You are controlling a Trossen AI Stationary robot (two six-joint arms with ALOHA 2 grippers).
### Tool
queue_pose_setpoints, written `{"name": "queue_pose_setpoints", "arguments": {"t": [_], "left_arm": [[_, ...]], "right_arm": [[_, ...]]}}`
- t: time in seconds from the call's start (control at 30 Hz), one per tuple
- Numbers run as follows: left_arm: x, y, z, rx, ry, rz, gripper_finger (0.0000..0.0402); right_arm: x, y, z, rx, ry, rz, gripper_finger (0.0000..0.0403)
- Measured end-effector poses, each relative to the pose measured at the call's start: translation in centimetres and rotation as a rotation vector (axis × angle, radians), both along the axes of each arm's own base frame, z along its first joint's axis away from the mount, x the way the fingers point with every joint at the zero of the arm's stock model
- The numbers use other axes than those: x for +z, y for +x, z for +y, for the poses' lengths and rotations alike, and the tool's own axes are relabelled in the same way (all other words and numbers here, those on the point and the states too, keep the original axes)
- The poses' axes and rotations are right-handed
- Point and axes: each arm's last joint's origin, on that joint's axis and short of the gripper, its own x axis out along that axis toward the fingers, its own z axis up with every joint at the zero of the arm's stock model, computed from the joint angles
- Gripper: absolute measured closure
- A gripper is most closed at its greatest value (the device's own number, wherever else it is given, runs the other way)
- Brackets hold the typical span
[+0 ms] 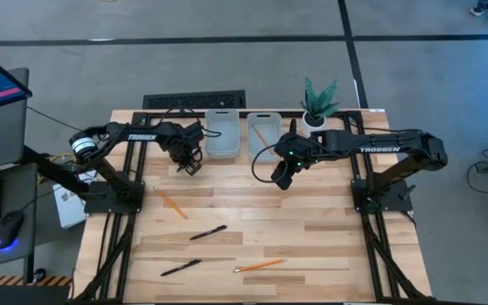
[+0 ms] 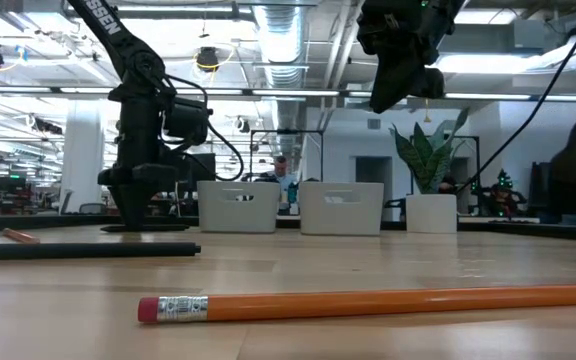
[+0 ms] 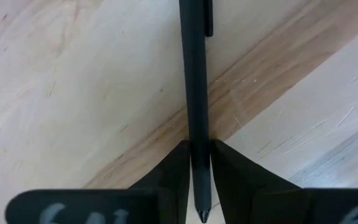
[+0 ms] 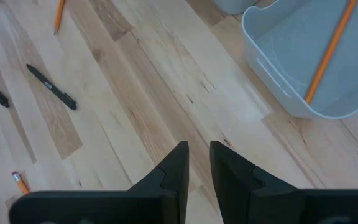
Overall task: Sort pens & pencils
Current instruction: Put the top black pen into the left gray bin
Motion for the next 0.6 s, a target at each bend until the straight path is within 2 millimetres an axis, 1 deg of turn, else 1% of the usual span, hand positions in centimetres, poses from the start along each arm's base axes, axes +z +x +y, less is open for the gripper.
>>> {"name": "queue_pose_setpoints", "arguments": {"t": [0.6], "left_arm": [[-0.07, 0.0, 0.02, 0.014, 0.009, 0.003, 0.0345]], "right_arm": [[0.0, 0.0, 0.0, 0.0, 0.0, 0.0, 0.0316]]}}
